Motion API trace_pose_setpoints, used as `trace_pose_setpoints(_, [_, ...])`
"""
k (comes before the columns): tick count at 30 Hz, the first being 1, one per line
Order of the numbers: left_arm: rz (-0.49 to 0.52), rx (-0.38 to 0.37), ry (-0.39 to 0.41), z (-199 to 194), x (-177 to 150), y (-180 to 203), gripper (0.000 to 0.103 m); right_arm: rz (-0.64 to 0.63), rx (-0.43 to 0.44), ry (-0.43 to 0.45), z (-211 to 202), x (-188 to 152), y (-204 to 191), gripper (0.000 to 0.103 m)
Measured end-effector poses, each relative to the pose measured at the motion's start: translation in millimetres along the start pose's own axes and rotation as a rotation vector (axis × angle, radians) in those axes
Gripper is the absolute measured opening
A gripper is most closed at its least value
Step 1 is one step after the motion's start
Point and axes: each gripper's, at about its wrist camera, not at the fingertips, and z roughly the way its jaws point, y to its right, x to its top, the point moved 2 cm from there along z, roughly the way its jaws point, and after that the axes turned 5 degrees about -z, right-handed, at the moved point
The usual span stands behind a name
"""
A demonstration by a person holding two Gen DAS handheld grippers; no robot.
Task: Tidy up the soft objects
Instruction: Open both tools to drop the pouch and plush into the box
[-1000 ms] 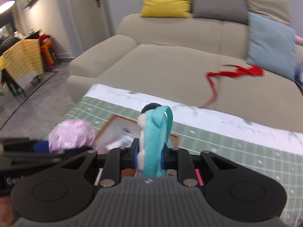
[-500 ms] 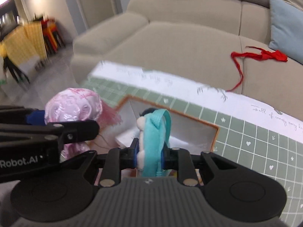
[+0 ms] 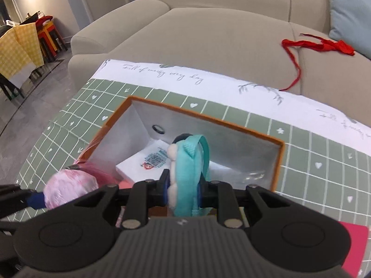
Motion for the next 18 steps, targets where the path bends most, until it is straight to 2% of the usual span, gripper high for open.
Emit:
trace_pose_setpoints(2, [0.009,0.006,-0.007,2,-1,2,0.051,0.005,0.005,-0.017,7,0,-1,0.021])
trace_pose_setpoints(5, [0.016,0.007,-0.024,3,-3,4,0.056,0.0,-0.009,-0.034,15,-1,-5,0.028])
trace_pose_setpoints(6, [0.017,0.007,-0.031,5,-2,4,0.064,-0.004,-0.009,-0.035,15,-1,-6,0.037])
trace_pose_setpoints(7, [0.018,0.001,-0.04,6,-3,5,0.07,-0.016,-0.002,-0.039,15,-1,-8,0.042])
trace_pose_setpoints(8, [0.013,-0.003,-0.047,7,-4,5,0.084,-0.023,-0.001,-0.035,14,-1,-9,0.045])
trace_pose_setpoints(9, [0.0,-0.001,-0.044,6,-5,4,0.088,-0.029,-0.006,-0.025,12,-1,-11,0.045])
trace_pose_setpoints(16, [-0.006,0.03,-0.014,-5,-7,6,0.089,-0.053,0.002,-0.021,1,4,-19,0.045])
trace_pose_setpoints(18, [0.001,0.035,-0.003,-11,-8,8,0.089,-0.057,0.007,-0.018,-2,6,-22,0.049])
